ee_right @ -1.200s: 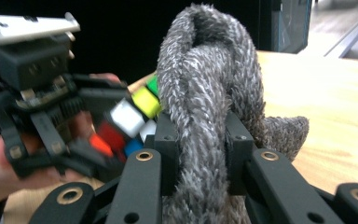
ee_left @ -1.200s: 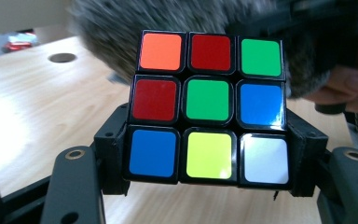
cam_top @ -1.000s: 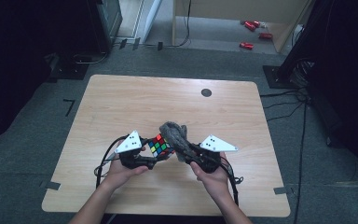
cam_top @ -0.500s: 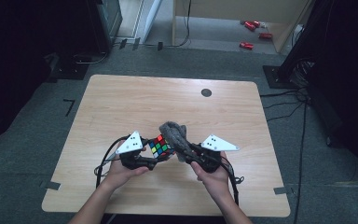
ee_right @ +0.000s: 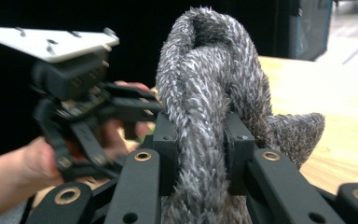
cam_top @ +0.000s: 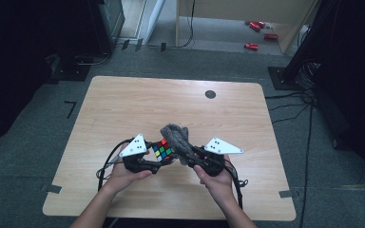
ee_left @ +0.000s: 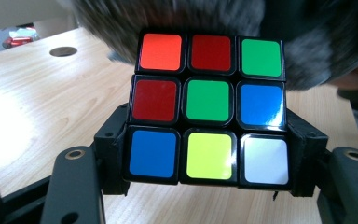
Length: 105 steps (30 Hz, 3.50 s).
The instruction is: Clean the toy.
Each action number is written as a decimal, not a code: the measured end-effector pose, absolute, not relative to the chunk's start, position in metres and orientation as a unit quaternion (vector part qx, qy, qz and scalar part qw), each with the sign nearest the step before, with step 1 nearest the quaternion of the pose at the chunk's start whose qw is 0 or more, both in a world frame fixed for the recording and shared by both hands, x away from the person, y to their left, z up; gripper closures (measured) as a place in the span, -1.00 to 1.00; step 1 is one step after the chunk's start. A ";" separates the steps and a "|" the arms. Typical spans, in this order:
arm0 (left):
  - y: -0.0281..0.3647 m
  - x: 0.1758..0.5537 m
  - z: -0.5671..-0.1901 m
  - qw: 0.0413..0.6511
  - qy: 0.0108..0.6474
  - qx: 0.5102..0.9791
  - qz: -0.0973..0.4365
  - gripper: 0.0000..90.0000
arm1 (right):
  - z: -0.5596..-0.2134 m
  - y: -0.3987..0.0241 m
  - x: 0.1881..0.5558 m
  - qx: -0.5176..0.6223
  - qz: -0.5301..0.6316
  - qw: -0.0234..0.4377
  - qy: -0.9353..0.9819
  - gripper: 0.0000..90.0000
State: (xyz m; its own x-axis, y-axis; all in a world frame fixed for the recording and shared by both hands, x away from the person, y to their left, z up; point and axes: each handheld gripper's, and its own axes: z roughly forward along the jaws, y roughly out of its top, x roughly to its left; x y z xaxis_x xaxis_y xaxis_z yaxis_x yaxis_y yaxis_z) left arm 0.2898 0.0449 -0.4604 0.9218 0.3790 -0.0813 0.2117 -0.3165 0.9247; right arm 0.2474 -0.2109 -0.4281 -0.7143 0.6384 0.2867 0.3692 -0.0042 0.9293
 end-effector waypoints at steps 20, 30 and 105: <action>0.077 0.303 -0.448 0.619 0.238 0.746 0.062 -0.24 | -0.457 -0.218 0.262 0.357 0.602 0.085 0.709 0.61; 0.076 0.303 -0.448 0.630 0.237 0.738 0.036 -0.24 | -0.469 -0.190 0.252 0.266 0.560 0.126 0.774 0.59; 0.047 0.286 -0.457 0.642 0.312 0.692 0.104 -0.24 | -0.481 -0.174 0.248 0.342 0.608 0.116 0.707 0.58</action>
State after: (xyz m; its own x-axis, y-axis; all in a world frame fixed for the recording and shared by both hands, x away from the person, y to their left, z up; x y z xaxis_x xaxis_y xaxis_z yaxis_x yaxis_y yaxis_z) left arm 0.2857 0.0474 -0.4571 0.7839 0.5651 -0.2573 0.2988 0.0198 0.9541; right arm 0.2479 -0.1744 -0.4812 -0.7389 0.6250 0.2518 0.3419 0.0257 0.9394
